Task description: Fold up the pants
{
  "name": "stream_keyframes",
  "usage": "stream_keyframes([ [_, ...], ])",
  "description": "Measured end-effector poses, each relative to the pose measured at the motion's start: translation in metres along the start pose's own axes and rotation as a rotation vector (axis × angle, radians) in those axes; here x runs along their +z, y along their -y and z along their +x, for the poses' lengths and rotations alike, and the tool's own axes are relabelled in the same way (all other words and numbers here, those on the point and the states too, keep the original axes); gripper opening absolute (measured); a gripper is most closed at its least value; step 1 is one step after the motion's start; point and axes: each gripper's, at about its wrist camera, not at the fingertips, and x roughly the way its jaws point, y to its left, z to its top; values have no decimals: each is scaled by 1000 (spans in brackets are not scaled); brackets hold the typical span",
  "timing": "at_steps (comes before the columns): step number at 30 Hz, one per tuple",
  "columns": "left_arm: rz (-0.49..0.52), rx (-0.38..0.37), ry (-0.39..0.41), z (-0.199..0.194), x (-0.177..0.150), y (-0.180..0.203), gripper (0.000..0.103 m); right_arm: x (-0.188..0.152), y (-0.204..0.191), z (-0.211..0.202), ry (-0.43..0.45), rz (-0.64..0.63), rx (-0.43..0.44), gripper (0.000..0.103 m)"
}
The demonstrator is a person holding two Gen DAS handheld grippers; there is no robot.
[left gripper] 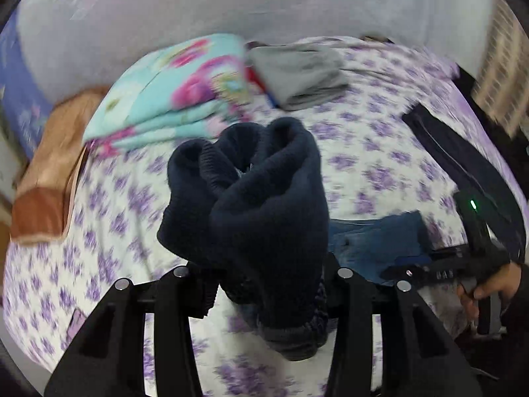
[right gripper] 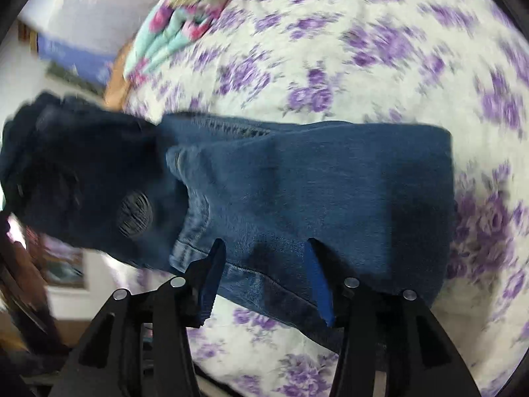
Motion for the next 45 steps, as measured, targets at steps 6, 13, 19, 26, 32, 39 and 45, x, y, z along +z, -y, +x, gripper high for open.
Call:
stream_keyframes([
  [6,160,42,-29,19,-3,86,50,9,30,-39,55,61,74,60],
  [13,96,-85,-132,55,-23,134,87,22,42,-43,13,61,158,68],
  [19,-88,-216,-45,11,-8,109,87,36,38,-52,6,44,201,85],
  [26,-260,31,37,-19,-7,44,96,52,26,-43,-52,97,364,99],
  [32,-505,14,-228,70,-46,1,96,55,21,-20,-127,178,404,99],
  [39,-433,-43,-365,114,-75,41,97,54,-5,14,-211,96,265,100],
  [45,-458,-53,-399,121,-74,31,98,44,-37,34,-198,-139,62,59],
])
